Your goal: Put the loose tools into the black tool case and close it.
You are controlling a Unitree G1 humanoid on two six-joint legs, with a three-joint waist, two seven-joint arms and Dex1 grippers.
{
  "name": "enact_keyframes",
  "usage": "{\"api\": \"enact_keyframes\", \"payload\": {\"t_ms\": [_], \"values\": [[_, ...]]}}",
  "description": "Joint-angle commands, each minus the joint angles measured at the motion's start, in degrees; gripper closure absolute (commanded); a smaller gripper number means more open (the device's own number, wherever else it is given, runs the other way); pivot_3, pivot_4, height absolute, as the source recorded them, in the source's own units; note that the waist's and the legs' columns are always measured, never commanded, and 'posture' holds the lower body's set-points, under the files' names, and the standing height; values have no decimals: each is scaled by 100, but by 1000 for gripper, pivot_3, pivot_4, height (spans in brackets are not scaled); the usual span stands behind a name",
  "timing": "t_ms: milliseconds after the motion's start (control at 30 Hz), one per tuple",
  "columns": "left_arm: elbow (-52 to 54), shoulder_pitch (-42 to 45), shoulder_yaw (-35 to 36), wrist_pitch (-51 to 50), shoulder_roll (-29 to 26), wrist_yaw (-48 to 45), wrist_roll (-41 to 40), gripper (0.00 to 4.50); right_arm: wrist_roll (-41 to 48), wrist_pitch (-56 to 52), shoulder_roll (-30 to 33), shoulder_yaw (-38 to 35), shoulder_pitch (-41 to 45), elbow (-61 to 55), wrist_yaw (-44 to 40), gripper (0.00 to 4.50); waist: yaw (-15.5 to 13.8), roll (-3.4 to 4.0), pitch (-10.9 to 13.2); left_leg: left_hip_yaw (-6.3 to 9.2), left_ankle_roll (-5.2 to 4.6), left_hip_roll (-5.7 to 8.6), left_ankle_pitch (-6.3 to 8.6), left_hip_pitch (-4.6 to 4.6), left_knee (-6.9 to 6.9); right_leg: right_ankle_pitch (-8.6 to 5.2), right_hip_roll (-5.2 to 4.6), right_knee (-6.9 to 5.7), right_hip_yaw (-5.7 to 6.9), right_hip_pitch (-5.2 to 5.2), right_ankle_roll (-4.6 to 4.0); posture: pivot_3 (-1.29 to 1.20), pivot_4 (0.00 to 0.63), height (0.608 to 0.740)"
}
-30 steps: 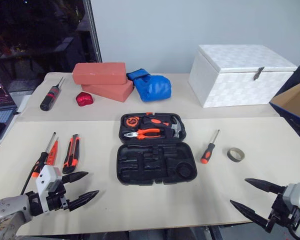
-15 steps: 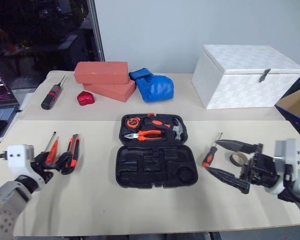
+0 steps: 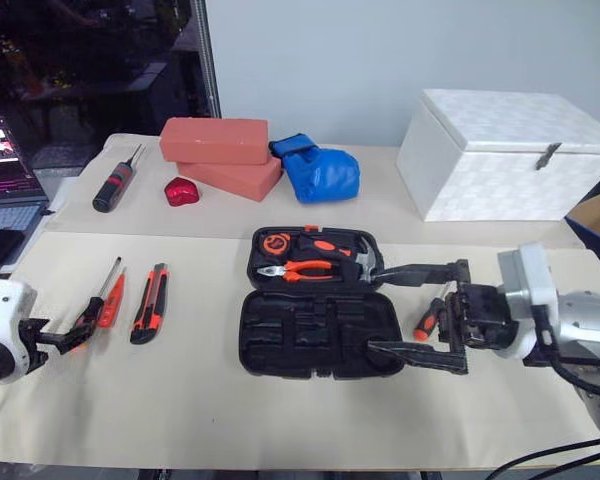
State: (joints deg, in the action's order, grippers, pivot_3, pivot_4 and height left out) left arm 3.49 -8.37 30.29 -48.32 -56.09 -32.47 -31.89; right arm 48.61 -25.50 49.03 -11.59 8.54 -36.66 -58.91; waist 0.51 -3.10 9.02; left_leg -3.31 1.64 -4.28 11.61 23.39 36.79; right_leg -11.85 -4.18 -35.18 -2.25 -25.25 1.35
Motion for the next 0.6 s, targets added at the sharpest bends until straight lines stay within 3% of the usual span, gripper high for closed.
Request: {"api": "enact_keyframes", "payload": {"t_ms": [33,267,433,500,600], "values": [[-55,133,-32,220,-28,-279,127,1112,91,44,-39,-34,44,-169,2,0,0,-2,0,1,0,-1,0,0,0,0,1,-1,1,0,0,0,150,740],[-25,183,257,326,135,-663,-13,3627,-40,172,-126,-38,-51,-120,-79,0,1,-2,0,0,0,-1,0,-7,0,0,0,-5,2,3,1,0,150,740],[366,139,891,560,-271,-1953,-490,3649,-110,256,-162,-232,-325,-88,-108,0,9,-21,1,1,-1,-6,0,-2,0,-1,4,-5,5,0,-1,0,150,740],[429,369,801,474,-547,-2330,-642,3649,-132,284,-152,-348,-502,-122,-72,0,-32,-25,3,1,0,-5,0,-2,1,-1,3,-5,6,1,-1,0,150,740],[777,712,-92,1102,-1053,-3121,-356,3649,-126,279,-170,-705,-990,-314,112,0,-130,-19,6,0,5,-3,2,-2,2,-2,-3,-3,11,4,-1,0,150,740]]}}
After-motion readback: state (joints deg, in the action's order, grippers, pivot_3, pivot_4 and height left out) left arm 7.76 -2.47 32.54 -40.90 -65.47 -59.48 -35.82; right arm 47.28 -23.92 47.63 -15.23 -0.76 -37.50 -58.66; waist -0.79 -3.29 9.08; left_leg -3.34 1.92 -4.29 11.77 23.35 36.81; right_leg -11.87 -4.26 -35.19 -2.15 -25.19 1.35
